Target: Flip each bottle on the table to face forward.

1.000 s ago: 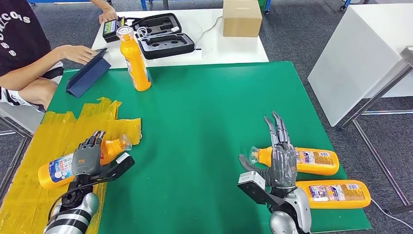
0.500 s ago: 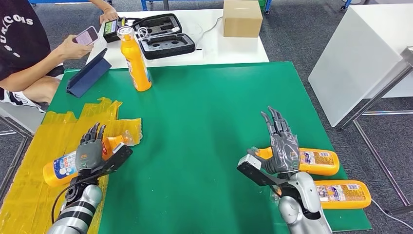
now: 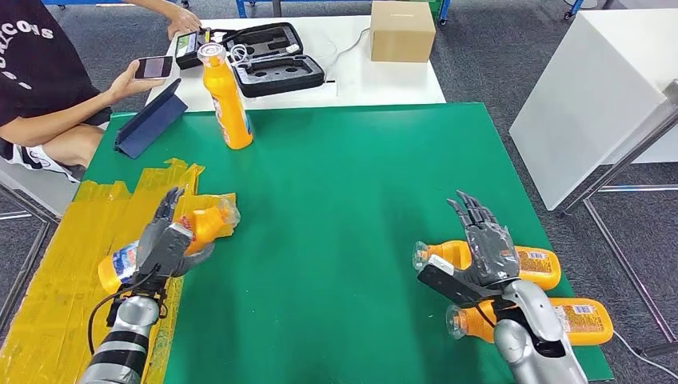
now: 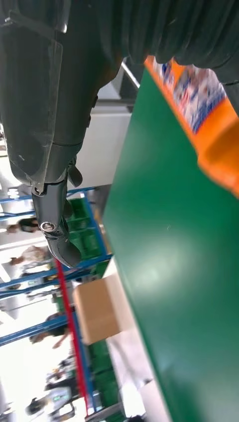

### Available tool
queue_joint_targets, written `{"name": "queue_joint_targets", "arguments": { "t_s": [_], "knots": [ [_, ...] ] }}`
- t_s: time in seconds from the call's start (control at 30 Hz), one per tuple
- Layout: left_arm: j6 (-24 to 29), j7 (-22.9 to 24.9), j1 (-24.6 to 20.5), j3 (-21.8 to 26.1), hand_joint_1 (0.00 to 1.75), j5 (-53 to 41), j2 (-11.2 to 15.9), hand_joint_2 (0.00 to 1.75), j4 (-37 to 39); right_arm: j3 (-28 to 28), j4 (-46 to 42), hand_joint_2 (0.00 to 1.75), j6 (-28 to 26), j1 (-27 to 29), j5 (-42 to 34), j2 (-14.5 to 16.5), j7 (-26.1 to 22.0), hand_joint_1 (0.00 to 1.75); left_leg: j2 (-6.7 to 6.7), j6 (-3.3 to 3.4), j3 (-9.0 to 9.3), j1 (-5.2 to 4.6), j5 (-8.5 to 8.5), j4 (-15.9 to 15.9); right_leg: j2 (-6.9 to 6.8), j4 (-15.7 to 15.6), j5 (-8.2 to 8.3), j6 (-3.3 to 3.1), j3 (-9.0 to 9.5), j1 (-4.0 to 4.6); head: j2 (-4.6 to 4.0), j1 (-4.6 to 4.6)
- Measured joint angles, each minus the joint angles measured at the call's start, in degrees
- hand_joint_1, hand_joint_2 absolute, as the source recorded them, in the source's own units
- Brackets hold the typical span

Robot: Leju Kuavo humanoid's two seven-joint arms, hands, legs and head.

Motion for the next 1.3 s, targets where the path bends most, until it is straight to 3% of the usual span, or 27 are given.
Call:
{"name": "queue_joint_targets", "arguments": {
  "t_s": [0.13,0.33,0.6,1.3],
  "knots": [
    [-2.8,-0.4,4.5,-3.0,0.00,3.1,0.0,1.75,-7.9,-2.7,0.1,1.75,2.1,1.2,-1.7,-2.5,-1.0,0.00,0.27,0.02,-0.14,-0.02,-0.02,0.0,0.20,0.0,0.02,0.01,-0.20,-0.01,0.00,0.00],
    [1.2,0.5,8.0,-5.8,0.00,0.2,0.0,1.75,-15.4,-5.5,0.0,1.75,3.0,2.7,-1.9,-4.2,-1.1,0.00,0.30,0.04,-0.17,0.01,-0.07,0.0,0.19,0.0,0.01,0.01,-0.25,0.03,0.00,-0.02],
    [4.4,2.1,8.9,-6.8,0.00,-2.5,0.0,1.75,-16.4,-5.9,0.0,1.75,3.0,2.7,-0.7,-4.5,-0.9,0.00,0.32,0.02,-0.15,0.09,-0.04,0.0,0.22,0.0,0.01,0.00,-0.23,0.10,0.00,-0.02],
    [3.0,-0.7,10.5,-6.9,0.00,3.9,-0.8,1.75,-19.1,-6.2,0.0,1.75,2.6,2.9,0.8,-4.6,0.1,0.00,0.33,0.04,-0.17,0.03,-0.06,0.0,0.22,0.0,0.01,0.01,-0.25,0.06,0.00,-0.02]
  ]
}}
